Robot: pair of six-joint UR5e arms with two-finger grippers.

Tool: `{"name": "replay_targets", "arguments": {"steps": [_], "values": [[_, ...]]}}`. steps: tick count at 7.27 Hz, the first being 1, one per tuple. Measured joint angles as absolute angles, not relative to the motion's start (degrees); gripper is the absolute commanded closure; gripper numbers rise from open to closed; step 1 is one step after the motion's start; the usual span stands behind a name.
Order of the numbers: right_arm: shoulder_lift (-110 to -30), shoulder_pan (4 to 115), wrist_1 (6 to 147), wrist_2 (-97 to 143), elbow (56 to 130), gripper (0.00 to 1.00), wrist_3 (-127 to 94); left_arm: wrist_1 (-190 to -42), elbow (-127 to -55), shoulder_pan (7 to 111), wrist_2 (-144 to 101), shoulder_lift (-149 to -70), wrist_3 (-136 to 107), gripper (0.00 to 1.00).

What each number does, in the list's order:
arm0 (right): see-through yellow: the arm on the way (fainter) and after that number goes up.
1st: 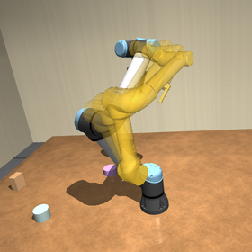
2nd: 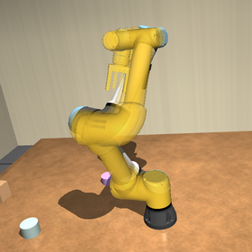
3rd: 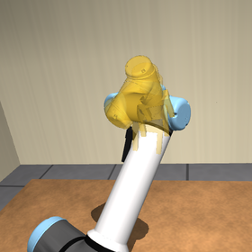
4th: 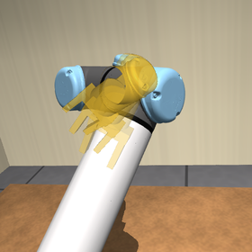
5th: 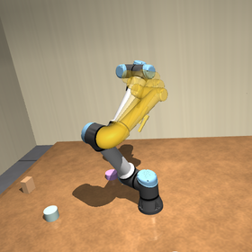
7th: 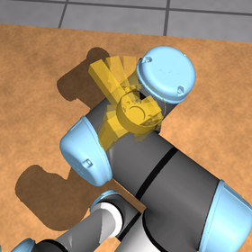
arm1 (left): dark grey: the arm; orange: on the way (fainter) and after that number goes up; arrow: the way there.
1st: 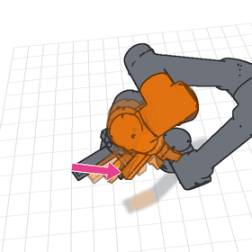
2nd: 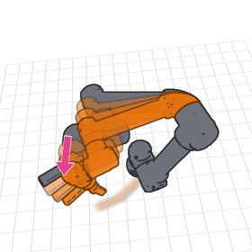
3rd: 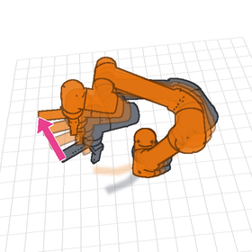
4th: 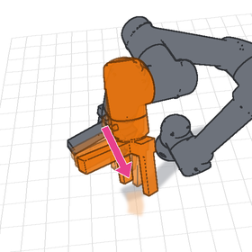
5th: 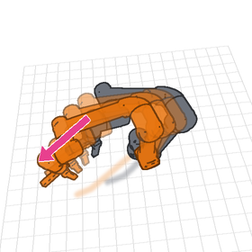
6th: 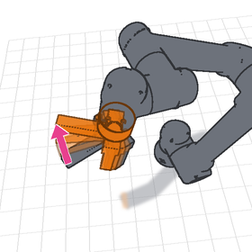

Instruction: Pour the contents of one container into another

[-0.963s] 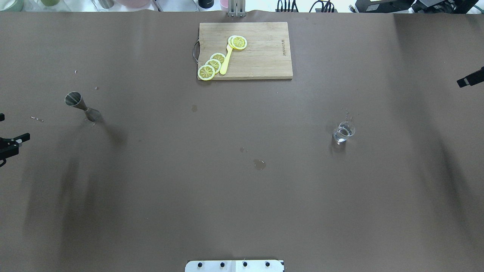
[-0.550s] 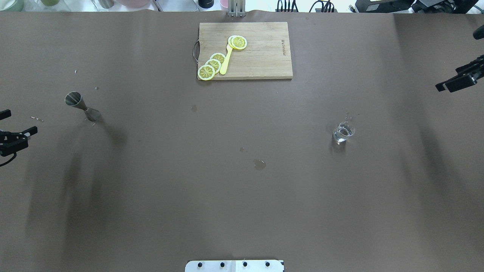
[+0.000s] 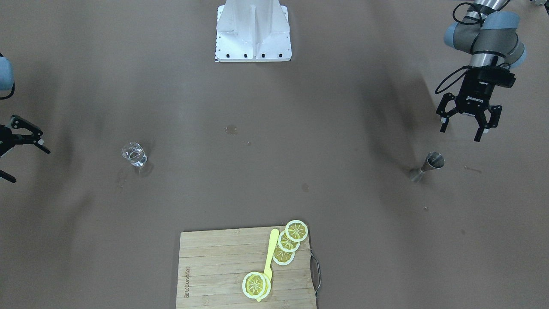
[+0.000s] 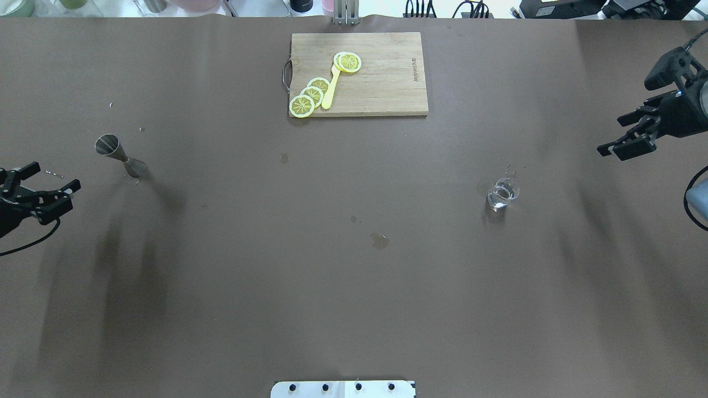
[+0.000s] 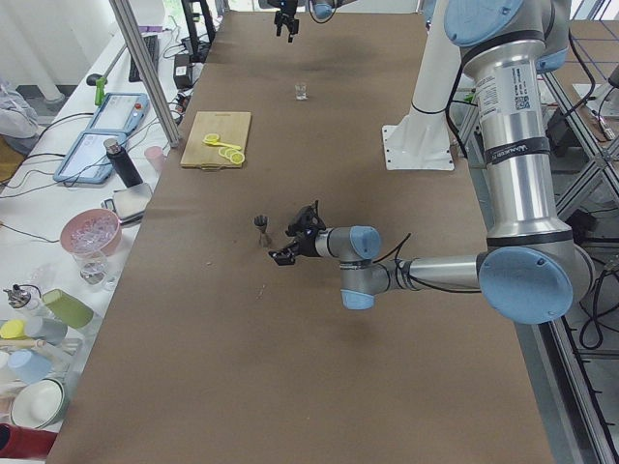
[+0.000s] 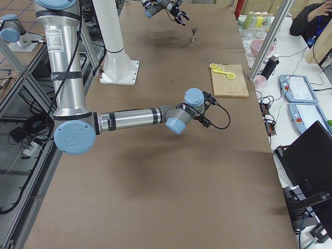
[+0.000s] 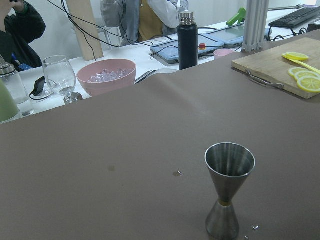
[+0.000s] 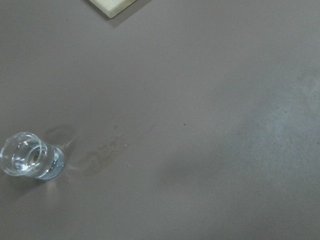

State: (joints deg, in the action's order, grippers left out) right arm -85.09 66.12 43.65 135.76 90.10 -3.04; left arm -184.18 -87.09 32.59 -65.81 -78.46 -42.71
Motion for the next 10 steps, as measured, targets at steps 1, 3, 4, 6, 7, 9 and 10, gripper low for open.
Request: {"name": "replay_targets", "arguments": {"steps": [1, 3, 4, 6, 7, 9, 10], "values": [[-85.4, 65.9, 41.9, 137.5, 89.2, 0.00, 0.6, -182.0, -87.3, 28.6, -59.2, -78.9, -46.9, 0.04], [-85.5, 65.3, 39.1, 140.5, 87.4, 0.00, 9.5, -175.3, -88.2, 23.2, -48.6, -79.2, -54.5, 0.04], [-85.3, 64.7, 37.6, 140.9, 86.9, 0.00, 11.0, -171.0, -89.3, 21.2, -44.6, -79.1, -57.8, 0.04], [-84.7, 64.1, 36.7, 141.2, 86.6, 0.00, 11.6, -156.6, -94.0, 19.8, -39.8, -78.4, -66.8, 0.04], [-84.6, 63.7, 36.5, 141.2, 86.5, 0.00, 11.6, -151.1, -95.7, 19.8, -38.7, -78.3, -70.5, 0.05], [-84.3, 62.6, 35.4, 141.8, 85.5, 0.00, 12.3, -147.9, -96.9, 19.8, -38.6, -79.6, -73.4, 0.05], [-84.0, 61.8, 33.9, 142.2, 84.9, 0.00, 13.3, -147.6, -96.6, 19.8, -38.7, -81.0, -74.1, 0.06]]}}
